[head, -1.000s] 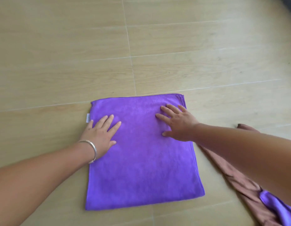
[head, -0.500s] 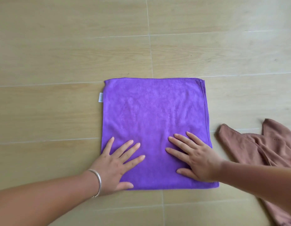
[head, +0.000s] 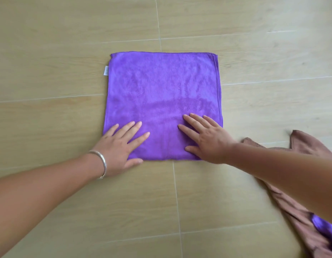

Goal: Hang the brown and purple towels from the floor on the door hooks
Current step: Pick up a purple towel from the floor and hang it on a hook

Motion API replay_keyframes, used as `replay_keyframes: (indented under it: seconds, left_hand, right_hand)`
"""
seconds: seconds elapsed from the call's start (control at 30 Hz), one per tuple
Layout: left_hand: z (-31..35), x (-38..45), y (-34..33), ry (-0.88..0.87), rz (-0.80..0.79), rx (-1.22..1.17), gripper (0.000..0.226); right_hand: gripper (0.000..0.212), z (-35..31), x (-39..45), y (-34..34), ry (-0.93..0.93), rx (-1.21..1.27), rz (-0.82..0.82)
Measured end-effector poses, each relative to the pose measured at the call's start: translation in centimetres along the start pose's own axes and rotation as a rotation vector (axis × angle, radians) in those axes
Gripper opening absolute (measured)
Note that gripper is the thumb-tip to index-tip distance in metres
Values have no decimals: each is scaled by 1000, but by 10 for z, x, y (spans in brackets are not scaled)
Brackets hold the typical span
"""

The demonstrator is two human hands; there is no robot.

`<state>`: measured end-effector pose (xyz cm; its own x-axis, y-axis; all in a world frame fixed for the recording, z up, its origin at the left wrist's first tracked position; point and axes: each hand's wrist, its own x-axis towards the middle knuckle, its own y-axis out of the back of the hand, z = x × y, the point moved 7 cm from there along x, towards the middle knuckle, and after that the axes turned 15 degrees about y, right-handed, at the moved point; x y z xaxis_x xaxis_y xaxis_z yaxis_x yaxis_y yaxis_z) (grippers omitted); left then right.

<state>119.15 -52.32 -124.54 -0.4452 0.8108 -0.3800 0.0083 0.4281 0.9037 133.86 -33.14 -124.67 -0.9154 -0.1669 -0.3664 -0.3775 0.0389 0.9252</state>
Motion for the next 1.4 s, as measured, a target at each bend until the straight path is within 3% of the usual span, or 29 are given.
replay_keyframes:
  seconds: [0.23, 0.43, 0.6, 0.83, 1.13, 1.27, 1.4]
  left_hand:
    - [-13, -17, -15, 48, 0, -40, 90]
    - [-25, -15, -20, 33, 5, -28, 92]
    - [-26, -13, -14, 10, 32, 8, 74]
    - [-22, -57, 10, 94, -124, 167, 65]
    - [-48, -147, 143, 209, -313, 231, 58]
    - [-82, -184, 234, 354, -374, 114, 62]
    - [-114, -228, 348, 366, -346, -68, 61]
  right_hand:
    - [96, -10, -32, -17, 104, -73, -57]
    - [87, -10, -30, -17, 112, -94, -54]
    - [74, -15, -32, -15, 62, -75, -74]
    - [67, -22, -60, 15, -155, -40, -156]
    - [71, -60, -121, 166, -139, -53, -212]
    - [70, -62, -153, 269, -158, -64, -197]
    - [60, -67, -201, 389, -180, -10, -181]
